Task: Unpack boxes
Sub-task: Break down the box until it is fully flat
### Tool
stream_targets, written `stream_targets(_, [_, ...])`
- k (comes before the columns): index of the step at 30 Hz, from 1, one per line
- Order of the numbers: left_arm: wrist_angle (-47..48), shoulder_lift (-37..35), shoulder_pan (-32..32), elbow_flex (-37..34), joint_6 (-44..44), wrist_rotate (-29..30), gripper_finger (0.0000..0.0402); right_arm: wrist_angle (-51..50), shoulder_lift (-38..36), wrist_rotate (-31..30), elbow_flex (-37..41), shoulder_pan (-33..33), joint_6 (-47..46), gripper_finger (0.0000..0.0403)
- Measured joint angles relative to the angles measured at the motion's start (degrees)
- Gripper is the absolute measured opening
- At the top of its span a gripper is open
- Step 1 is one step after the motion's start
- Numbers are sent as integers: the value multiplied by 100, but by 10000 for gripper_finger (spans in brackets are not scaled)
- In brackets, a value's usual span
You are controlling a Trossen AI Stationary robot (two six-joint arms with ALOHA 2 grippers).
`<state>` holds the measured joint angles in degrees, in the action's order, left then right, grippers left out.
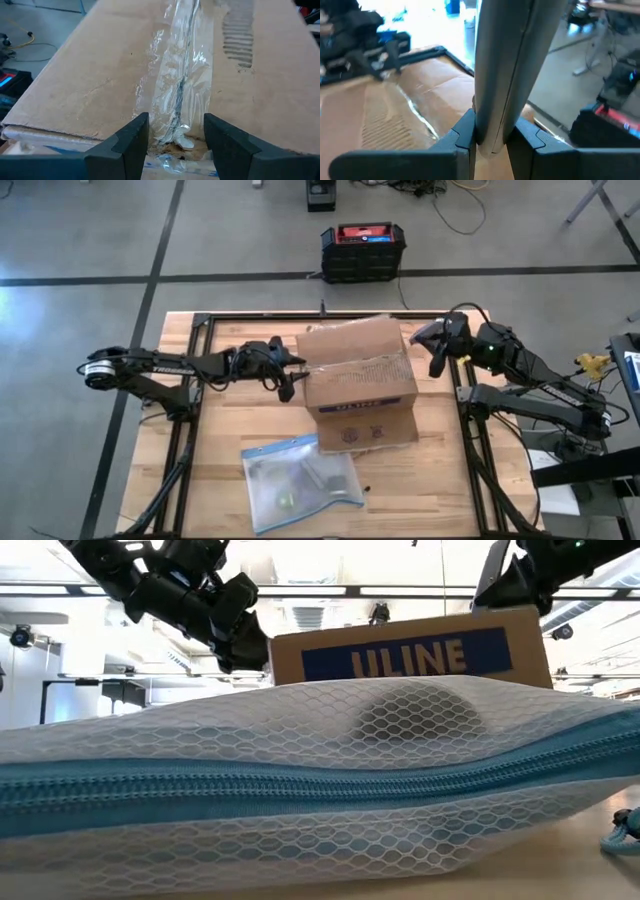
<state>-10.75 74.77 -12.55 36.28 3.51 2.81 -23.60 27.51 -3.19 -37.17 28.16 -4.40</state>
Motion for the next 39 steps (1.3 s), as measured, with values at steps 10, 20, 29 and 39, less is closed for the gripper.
stream_targets(10, [892, -494, 9, 571, 181, 186, 164, 680, 164, -376, 17, -15, -1159, 56])
stream_targets(20, [776, 304, 6, 1967, -356, 179, 159, 435, 281, -1094, 26, -15, -1596, 56])
stream_targets(29, [376, 2695, -64, 3873, -1046, -839, 153, 206, -21, -1569, 168, -311, -2156, 56])
stream_targets(39, [1046, 4489, -330, 6474, -1203, -1399, 169, 1202, -83, -2926, 1017, -1411, -2558, 56])
